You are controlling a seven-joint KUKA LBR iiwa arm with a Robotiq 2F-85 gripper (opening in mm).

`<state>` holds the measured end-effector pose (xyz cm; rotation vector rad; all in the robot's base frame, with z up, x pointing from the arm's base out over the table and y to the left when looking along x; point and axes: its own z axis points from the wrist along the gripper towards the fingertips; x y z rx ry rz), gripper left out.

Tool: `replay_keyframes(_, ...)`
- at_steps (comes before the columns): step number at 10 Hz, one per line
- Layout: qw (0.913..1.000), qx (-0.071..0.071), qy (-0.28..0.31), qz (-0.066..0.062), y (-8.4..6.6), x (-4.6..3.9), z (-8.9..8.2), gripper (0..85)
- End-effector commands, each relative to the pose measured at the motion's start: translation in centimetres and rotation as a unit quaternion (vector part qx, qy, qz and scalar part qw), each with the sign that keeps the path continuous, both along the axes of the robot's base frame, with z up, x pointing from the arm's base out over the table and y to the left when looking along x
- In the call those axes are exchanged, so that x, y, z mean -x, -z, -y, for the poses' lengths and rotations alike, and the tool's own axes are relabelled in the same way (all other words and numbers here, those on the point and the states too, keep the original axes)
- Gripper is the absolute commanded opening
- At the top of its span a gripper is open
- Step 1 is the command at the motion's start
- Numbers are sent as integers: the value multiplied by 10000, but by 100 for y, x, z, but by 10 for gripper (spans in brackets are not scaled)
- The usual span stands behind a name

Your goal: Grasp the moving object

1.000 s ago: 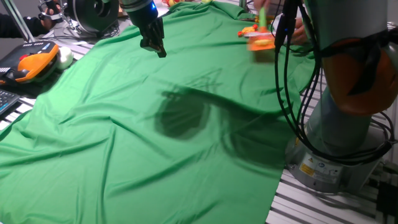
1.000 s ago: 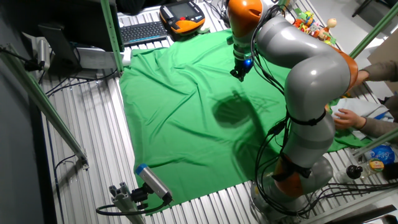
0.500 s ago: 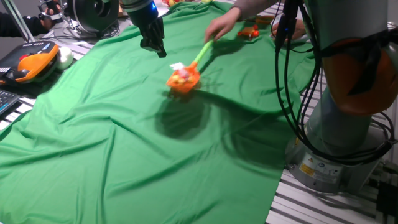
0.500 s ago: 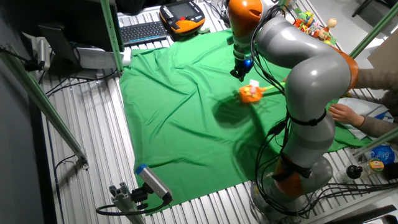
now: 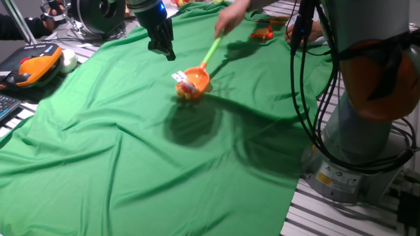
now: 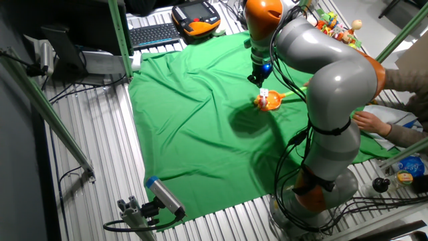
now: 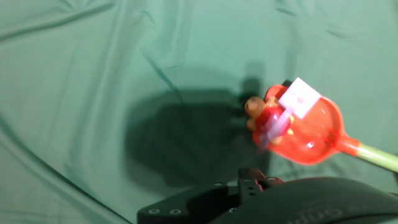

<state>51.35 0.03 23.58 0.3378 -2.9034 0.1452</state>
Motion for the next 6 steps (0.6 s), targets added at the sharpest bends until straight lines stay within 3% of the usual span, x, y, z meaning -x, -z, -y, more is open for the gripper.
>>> replay_keyframes(1, 10000, 1, 8, 1, 0, 0, 0, 0)
replay_keyframes(6, 10000, -3, -15, -2, 0, 0, 0, 0)
